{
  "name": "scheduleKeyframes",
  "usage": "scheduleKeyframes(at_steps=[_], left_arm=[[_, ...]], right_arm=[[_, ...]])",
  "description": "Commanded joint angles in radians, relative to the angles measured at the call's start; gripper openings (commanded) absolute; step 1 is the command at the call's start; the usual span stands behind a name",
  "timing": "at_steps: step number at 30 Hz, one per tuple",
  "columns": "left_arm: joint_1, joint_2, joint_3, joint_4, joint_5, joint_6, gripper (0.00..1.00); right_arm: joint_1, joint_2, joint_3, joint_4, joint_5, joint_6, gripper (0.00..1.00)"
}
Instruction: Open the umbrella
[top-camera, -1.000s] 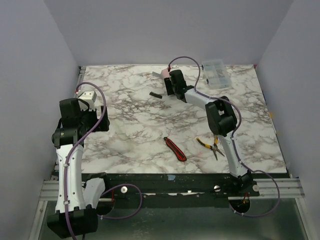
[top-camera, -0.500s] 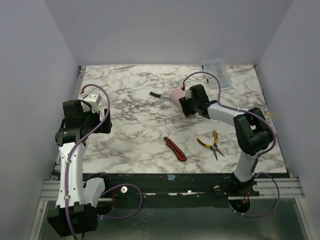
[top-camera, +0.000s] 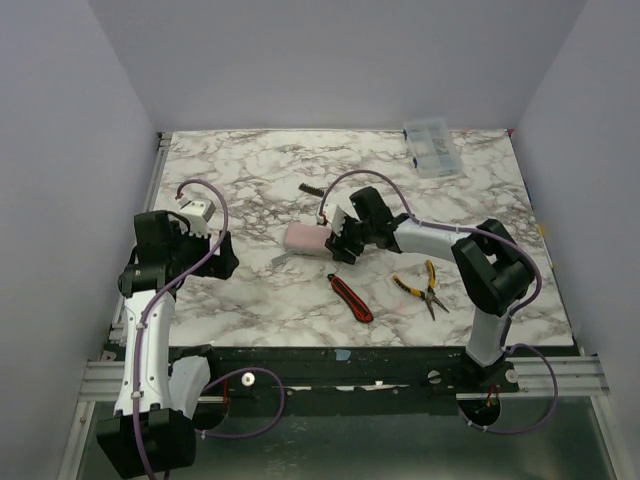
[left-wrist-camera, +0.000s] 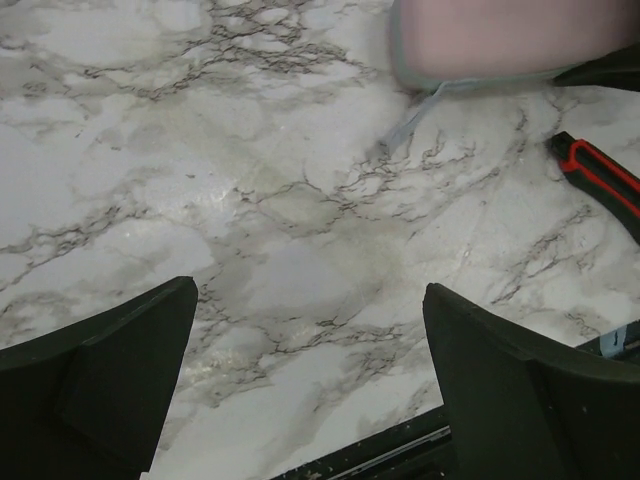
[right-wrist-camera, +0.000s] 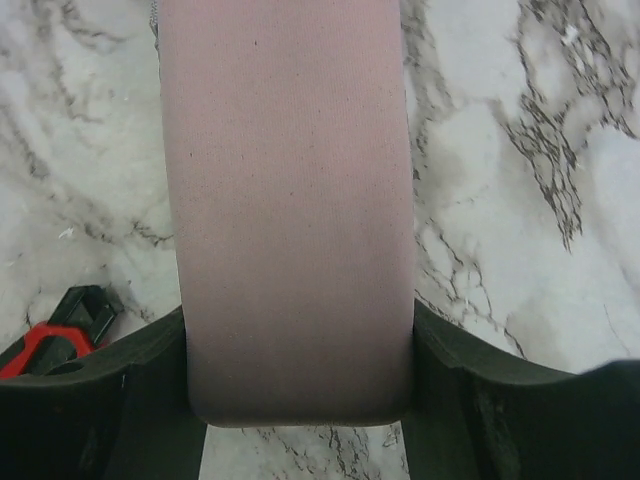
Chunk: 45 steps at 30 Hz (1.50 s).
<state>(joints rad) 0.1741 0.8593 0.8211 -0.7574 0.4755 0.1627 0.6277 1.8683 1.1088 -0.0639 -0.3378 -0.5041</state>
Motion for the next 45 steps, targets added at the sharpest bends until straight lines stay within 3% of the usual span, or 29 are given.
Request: scheduleKeyframes(at_steps=[1, 6, 11, 16, 22, 30, 42, 45], left_arm=[[-0.013, -0.026, -0.015, 0.067, 0.199, 0.031, 0.99], [-0.129, -0.060, -0.085, 0.228, 0.210, 0.017, 0.97], [-0.317, -0.128, -0.213, 0.512, 0.116, -0.171, 0.92], [-0.477, -0.077, -0.326, 0.714, -0.024, -0.332, 0.77], [-0.593, 0.077, -0.346, 0.838, -0.161, -0.412, 0.66], [-0.658, 0.236, -0.393, 0.953, -0.218, -0.434, 0.57], [-0.694, 0.473, -0.299, 0.995, -0.228, -0.422, 0.46], [-0.714, 0.499, -0.299, 1.002, -0.220, -0.429, 0.45]], right_arm=[[0.004, 0.017, -0.024, -0.182, -0.153, -0.304, 0.58], [-0.013, 0.011, -0.027, -0.265, -0.114, -0.388, 0.58], [-0.093, -0.037, -0.063, -0.357, -0.130, -0.425, 0.53], [-0.120, -0.122, -0.160, -0.400, -0.132, -0.579, 0.56], [-0.122, -0.141, -0.111, -0.437, -0.141, -0.476, 0.88], [-0.122, -0.159, 0.024, -0.425, -0.145, -0.298, 0.91], [-0.120, -0.090, 0.027, -0.352, -0.156, -0.287, 0.91], [-0.118, -0.112, 0.019, -0.346, -0.171, -0.288, 0.97]])
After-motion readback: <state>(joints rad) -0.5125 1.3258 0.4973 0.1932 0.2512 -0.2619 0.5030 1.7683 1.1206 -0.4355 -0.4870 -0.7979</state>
